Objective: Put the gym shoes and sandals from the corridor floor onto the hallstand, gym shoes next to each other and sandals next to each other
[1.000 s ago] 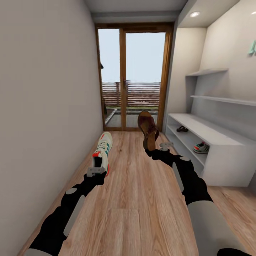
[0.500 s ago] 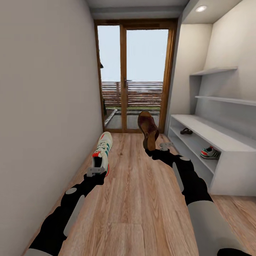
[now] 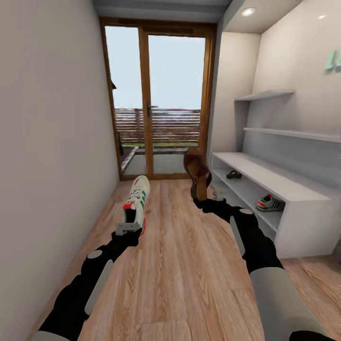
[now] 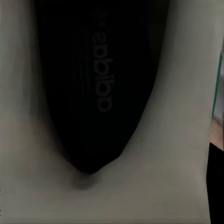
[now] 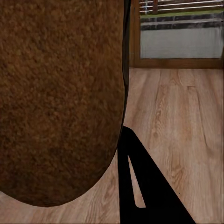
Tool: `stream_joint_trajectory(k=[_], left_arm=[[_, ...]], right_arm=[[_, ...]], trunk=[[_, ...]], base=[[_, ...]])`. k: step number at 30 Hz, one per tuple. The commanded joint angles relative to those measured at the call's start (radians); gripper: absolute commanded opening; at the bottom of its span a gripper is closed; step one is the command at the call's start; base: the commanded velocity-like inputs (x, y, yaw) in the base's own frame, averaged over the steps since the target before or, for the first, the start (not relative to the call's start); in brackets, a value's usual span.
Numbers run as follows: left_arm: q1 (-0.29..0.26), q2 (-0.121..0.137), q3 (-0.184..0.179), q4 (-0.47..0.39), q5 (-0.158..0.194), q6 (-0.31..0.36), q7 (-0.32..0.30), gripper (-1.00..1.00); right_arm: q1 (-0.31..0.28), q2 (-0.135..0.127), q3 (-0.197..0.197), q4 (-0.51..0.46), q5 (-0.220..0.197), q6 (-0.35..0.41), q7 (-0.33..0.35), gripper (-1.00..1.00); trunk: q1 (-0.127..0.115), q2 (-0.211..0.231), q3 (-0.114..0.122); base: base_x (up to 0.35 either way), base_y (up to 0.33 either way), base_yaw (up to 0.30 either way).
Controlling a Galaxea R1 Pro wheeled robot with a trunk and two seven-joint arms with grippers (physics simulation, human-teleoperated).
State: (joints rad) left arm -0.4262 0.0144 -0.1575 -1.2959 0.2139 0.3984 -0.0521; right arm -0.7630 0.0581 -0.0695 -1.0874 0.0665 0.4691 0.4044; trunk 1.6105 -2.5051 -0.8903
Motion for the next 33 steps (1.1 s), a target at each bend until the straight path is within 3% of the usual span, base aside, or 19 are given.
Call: stream_joint_trajectory(k=[1, 33], left_arm=[[0.0, 0.001, -0.001, -0.002, 0.005, 0.005, 0.0, -1.0], [0.0, 0.001, -0.002, -0.001, 0.005, 0.005, 0.0, -1.0]], right_arm=[[-0.001, 0.002, -0.004, -0.001, 0.006, 0.005, 0.008, -1.0], [-0.001, 0.002, -0.004, -0.001, 0.006, 0.005, 0.008, -1.0]], trunk=[[0.0, -0.001, -0.001], [0.0, -0.001, -0.001]], base=[[0.306, 0.185, -0.3], [0.313, 0.157, -0.293]])
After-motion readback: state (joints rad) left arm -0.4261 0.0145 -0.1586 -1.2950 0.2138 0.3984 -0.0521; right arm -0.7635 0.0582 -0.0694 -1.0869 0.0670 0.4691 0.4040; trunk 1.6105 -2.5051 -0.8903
